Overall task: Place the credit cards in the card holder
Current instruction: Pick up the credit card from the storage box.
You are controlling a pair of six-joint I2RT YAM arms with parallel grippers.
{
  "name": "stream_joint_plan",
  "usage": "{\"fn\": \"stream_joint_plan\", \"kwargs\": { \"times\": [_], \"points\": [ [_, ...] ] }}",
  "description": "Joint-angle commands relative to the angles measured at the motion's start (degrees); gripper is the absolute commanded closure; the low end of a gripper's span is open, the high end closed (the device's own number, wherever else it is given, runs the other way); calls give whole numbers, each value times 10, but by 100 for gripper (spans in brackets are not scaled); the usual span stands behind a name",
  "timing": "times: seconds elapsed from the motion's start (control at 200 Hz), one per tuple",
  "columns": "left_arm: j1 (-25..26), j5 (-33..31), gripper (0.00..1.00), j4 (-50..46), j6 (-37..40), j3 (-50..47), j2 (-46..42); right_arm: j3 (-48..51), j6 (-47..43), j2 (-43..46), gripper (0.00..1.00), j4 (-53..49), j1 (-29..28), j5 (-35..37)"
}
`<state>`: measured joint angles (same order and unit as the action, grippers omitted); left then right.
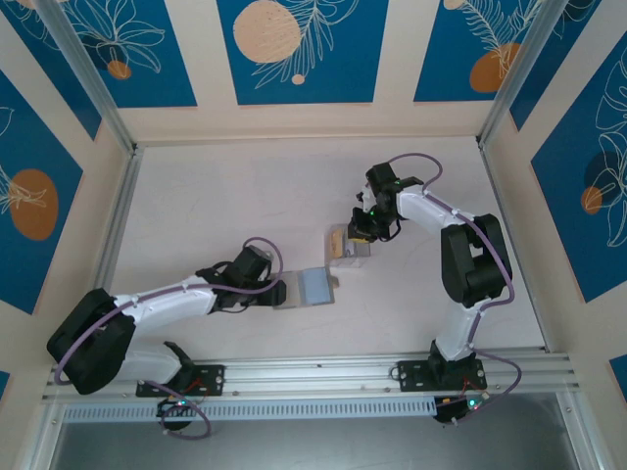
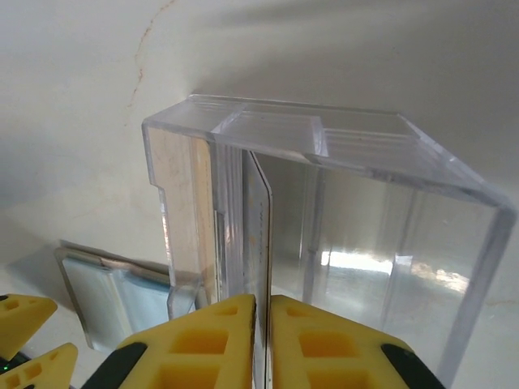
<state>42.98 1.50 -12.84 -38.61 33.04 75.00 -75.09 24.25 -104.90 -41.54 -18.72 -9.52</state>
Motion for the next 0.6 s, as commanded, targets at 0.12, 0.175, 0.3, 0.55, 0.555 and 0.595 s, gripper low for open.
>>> {"fn": "stream_joint_plan", "kwargs": {
  "times": [0.12,0.175,0.3,0.55,0.555,0.595],
  "points": [
    [-2,8,42,-2,-1,2,5,7,1,29,94,-9,3,-32],
    [-2,9,42,-3,0,3,6,9,-1,36,99,-15,3,-27],
    [-3,8,42,-15,5,14,-1,8,-6,47,100,-26,4,-19],
    [-5,4,41,-69,18,56,-45,21,-6,66,100,-37,17,0],
    [-6,4,41,-70,19,58,-46,21,-6,66,100,-37,18,0],
    [-5,3,40,-83,26,70,-51,26,-5,69,100,-35,21,-1]
  ]
}}
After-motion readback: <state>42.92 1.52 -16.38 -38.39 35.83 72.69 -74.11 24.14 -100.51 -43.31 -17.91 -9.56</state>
